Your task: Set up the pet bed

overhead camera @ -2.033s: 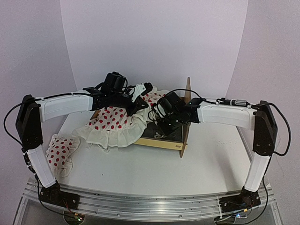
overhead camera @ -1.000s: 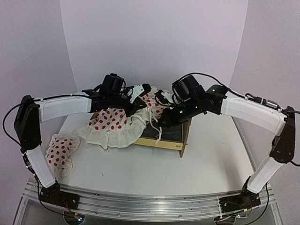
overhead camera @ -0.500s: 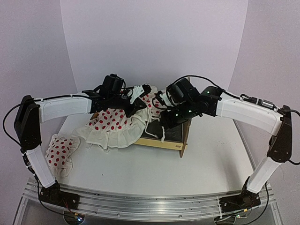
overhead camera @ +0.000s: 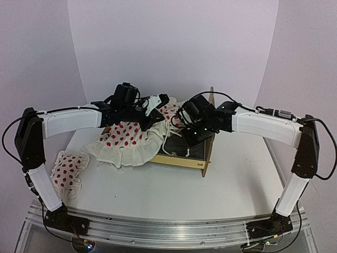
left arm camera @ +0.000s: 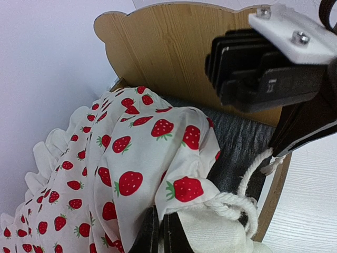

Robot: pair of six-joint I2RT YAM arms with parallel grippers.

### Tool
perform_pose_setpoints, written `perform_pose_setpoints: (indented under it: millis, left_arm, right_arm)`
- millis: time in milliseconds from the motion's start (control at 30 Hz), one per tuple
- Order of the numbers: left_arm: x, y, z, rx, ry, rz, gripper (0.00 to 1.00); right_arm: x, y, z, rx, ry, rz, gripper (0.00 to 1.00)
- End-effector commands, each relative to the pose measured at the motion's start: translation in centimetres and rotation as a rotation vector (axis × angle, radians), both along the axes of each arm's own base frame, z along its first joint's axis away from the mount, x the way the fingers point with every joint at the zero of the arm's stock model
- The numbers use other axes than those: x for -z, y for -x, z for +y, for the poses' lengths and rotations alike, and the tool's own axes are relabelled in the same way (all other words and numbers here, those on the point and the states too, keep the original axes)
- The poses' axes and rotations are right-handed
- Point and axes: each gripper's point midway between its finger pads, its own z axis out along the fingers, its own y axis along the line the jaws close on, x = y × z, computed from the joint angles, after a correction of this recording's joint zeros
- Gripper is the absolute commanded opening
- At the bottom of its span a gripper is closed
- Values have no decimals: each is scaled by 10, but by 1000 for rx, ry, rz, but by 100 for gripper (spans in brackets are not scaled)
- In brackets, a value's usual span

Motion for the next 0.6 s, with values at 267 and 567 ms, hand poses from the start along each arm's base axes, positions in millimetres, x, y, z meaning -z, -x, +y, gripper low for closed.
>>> perform_pose_setpoints:
  millis: [267, 567]
  left_arm:
    - [-27, 2, 4, 0, 50, -57, 0]
    - [-27, 3, 5, 1, 52, -59, 0]
  right_arm:
    - [45, 0, -3, 73, -5, 140, 0]
    - [43, -22, 18, 104, -69, 102, 0]
